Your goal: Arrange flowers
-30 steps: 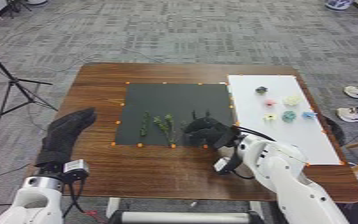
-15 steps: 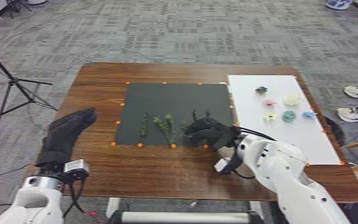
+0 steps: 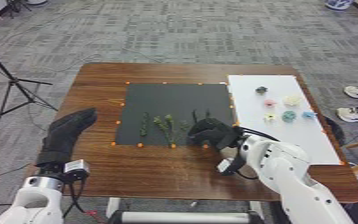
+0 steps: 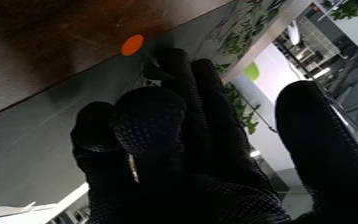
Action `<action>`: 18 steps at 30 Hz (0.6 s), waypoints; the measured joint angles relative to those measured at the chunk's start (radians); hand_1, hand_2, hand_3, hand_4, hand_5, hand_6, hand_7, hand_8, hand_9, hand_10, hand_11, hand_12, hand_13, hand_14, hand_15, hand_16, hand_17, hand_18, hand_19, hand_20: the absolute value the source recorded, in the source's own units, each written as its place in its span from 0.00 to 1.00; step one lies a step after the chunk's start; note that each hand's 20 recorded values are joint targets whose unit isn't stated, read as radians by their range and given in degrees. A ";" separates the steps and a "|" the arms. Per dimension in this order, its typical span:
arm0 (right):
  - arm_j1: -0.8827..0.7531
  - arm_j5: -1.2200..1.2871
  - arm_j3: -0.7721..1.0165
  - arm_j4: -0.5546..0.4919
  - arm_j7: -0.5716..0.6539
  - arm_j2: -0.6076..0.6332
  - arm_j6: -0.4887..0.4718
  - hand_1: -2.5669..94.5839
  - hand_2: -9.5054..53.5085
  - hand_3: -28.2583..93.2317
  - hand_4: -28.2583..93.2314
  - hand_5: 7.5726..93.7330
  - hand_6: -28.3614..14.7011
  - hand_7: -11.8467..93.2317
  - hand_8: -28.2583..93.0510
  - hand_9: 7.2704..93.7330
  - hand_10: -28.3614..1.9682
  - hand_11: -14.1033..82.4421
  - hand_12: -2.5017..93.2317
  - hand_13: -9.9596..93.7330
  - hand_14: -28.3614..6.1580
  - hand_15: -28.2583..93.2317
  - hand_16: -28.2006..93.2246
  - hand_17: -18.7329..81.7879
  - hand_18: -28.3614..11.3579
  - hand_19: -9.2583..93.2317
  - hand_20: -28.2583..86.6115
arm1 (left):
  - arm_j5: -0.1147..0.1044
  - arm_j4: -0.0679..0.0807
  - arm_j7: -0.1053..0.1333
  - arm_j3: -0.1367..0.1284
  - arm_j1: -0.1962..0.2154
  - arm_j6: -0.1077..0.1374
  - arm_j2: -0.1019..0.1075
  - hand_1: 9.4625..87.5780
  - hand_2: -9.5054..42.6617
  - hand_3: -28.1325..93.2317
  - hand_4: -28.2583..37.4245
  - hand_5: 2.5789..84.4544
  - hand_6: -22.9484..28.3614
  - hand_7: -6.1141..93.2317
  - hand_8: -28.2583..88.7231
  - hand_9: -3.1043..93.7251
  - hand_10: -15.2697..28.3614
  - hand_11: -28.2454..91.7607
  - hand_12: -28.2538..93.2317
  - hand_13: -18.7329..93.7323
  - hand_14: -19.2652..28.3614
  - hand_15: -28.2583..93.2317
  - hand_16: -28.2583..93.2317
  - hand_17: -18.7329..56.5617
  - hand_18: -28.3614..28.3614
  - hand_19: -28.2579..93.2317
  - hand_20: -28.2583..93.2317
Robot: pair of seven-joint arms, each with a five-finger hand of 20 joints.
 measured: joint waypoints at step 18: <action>0.000 0.000 0.021 0.000 0.008 0.002 -0.011 0.19 0.38 0.84 0.15 0.45 0.48 0.34 0.18 0.63 0.44 0.23 0.12 0.85 0.46 0.83 0.50 0.56 0.00 0.96 0.75 | 0.000 0.000 0.002 0.001 0.000 0.000 0.000 0.20 0.11 0.81 0.17 0.57 0.51 0.22 0.18 0.52 0.65 0.40 0.35 0.48 0.73 0.34 0.25 0.31 0.66 0.25 0.35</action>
